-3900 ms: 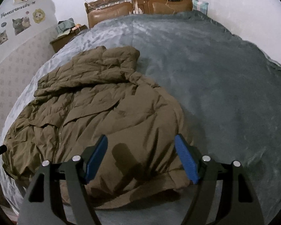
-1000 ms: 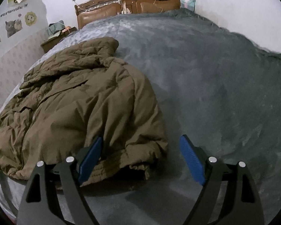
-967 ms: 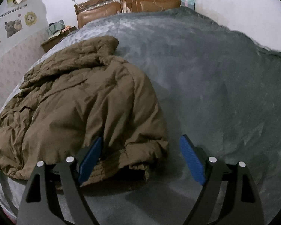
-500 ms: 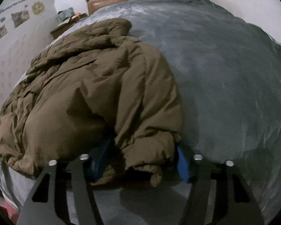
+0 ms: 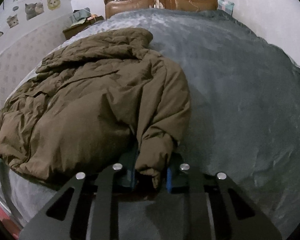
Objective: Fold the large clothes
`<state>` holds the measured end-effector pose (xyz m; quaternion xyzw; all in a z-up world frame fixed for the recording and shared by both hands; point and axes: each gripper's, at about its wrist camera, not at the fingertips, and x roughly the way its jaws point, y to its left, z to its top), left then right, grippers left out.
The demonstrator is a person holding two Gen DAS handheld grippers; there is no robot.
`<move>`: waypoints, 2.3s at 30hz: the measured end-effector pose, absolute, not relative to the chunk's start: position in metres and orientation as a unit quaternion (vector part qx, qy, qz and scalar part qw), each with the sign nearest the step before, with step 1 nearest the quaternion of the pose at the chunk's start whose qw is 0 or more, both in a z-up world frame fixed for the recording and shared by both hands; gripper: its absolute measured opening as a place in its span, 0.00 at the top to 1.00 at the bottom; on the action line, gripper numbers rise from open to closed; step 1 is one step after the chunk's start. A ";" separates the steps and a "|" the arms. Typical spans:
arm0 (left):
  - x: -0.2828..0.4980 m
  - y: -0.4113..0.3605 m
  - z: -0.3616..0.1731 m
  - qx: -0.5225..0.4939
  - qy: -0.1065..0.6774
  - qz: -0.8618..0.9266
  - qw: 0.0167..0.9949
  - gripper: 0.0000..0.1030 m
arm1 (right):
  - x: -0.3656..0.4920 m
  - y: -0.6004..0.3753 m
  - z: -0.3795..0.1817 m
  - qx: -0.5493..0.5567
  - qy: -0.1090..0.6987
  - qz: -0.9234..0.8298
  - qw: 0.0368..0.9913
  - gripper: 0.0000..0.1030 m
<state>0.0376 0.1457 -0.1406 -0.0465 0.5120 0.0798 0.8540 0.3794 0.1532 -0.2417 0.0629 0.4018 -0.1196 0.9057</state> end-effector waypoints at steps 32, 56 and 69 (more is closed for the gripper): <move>0.042 0.170 -0.071 -0.093 0.438 0.043 0.893 0.73 | 0.383 0.158 -0.201 0.102 0.370 -0.063 0.921 0.83; 0.207 0.167 -0.008 -0.098 0.397 0.013 0.912 0.70 | 0.553 0.106 -0.141 0.186 0.313 -0.055 0.929 0.83; 0.334 0.169 0.034 -0.072 0.378 0.015 0.923 0.68 | 0.687 0.074 -0.092 0.185 0.281 -0.068 0.939 0.83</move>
